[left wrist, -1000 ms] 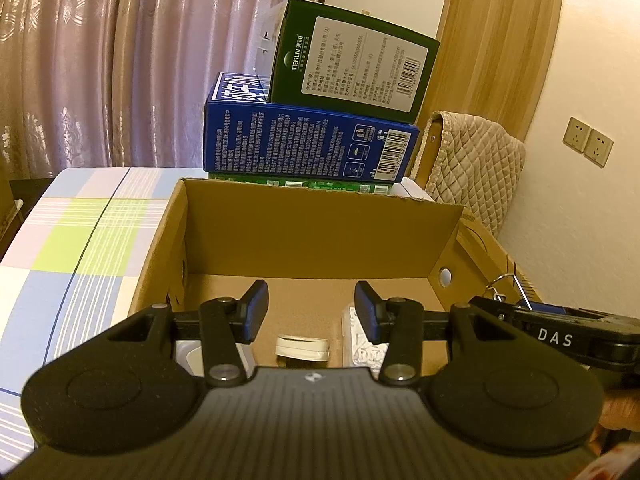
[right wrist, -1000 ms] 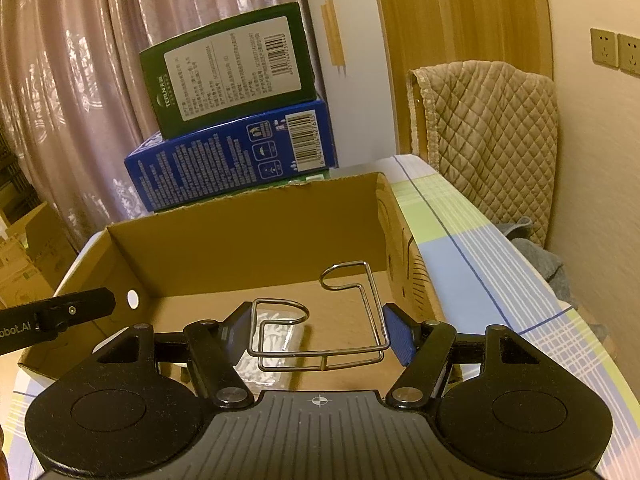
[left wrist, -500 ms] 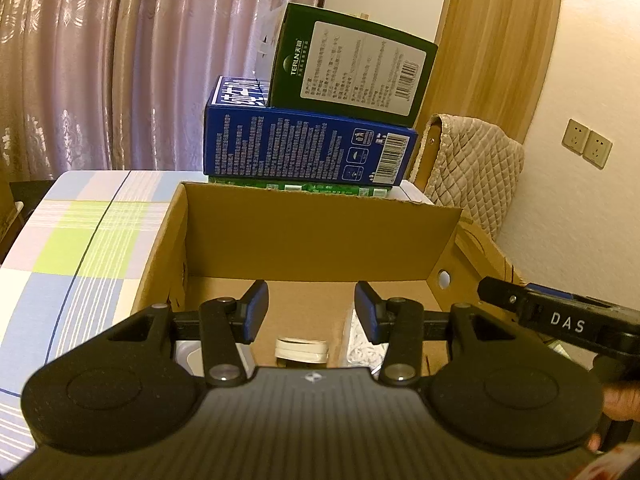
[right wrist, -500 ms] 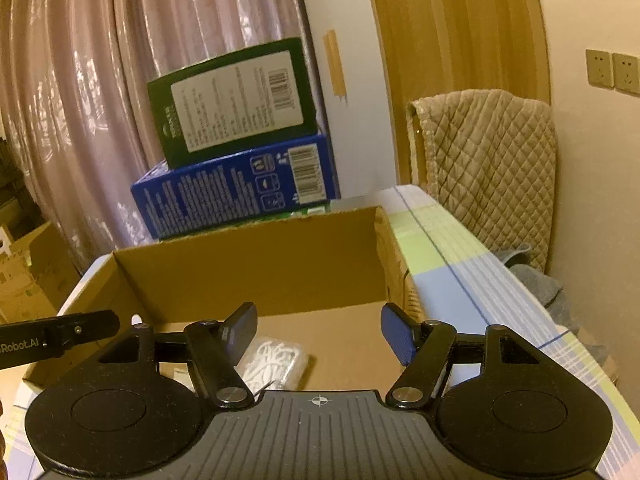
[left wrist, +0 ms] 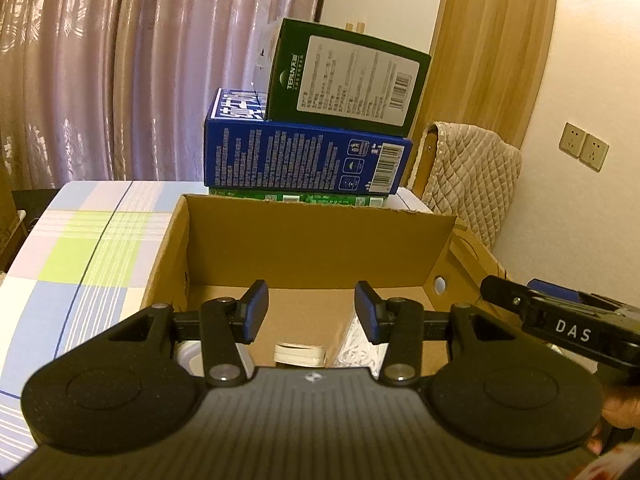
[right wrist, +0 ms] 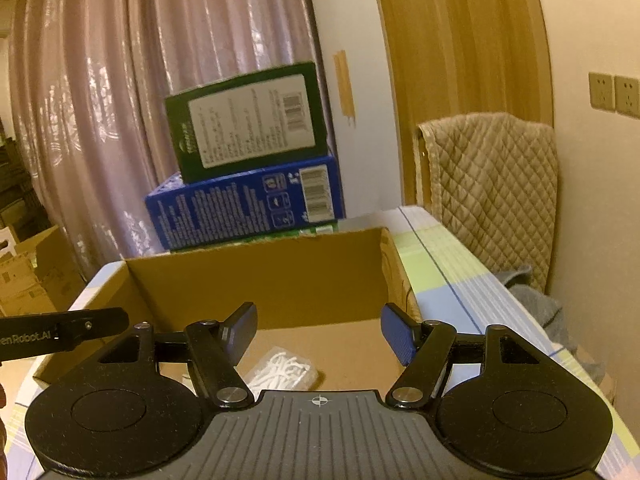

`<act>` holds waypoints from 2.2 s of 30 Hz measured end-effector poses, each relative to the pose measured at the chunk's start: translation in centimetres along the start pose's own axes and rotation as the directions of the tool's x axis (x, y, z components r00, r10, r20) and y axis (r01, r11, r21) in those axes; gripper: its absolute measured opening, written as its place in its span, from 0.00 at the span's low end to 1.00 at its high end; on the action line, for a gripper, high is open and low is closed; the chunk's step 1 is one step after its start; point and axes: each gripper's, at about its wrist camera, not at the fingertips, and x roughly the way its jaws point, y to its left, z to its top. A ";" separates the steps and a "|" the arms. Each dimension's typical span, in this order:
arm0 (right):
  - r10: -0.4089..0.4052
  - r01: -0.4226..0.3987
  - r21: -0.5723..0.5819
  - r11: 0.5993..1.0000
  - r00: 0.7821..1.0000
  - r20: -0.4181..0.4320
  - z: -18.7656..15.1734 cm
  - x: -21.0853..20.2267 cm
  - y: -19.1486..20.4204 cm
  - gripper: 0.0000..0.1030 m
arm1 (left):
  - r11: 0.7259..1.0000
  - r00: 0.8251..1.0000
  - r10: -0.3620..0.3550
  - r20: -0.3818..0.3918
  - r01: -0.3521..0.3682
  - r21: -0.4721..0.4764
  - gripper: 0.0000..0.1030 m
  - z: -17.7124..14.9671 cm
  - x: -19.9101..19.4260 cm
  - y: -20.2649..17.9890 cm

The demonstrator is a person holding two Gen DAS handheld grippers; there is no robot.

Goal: Organize rigid objects
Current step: 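Withdraw both open grippers from the box back toward the table, then move left gripper toward the white Midea remote while right lowers onto the long white device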

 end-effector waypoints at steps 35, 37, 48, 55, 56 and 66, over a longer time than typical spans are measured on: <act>0.052 -0.053 0.035 0.998 0.998 0.033 -7.1 -21.2 -3.1 0.65 | 0.994 0.994 0.095 -0.050 -0.098 -0.053 0.41 -13.5 -17.5 -2.8; 0.049 -0.049 0.045 0.998 0.999 0.005 -7.8 -21.4 -3.2 0.65 | 0.994 0.994 0.094 -0.058 -0.097 -0.045 0.41 -14.7 -17.7 -2.9; 0.049 -0.045 0.032 0.998 0.991 -0.124 -10.1 -21.4 -2.6 0.67 | 0.995 0.991 0.103 -0.085 -0.104 -0.007 0.41 -18.2 -17.0 -2.4; 0.052 -0.049 0.025 0.998 0.983 -0.178 -11.3 -19.9 -2.0 0.70 | 0.996 0.992 0.094 -0.085 -0.094 0.008 0.41 -18.4 -16.7 -2.1; 0.053 -0.049 0.025 0.998 0.980 -0.191 -11.4 -19.5 -1.9 0.71 | 0.996 0.992 0.093 -0.086 -0.092 0.012 0.41 -18.4 -16.6 -2.1; 0.093 -0.075 0.074 0.994 0.953 -0.289 -12.7 -15.1 -1.1 0.72 | 0.996 0.992 0.062 -0.112 -0.055 0.070 0.41 -17.9 -15.1 -2.5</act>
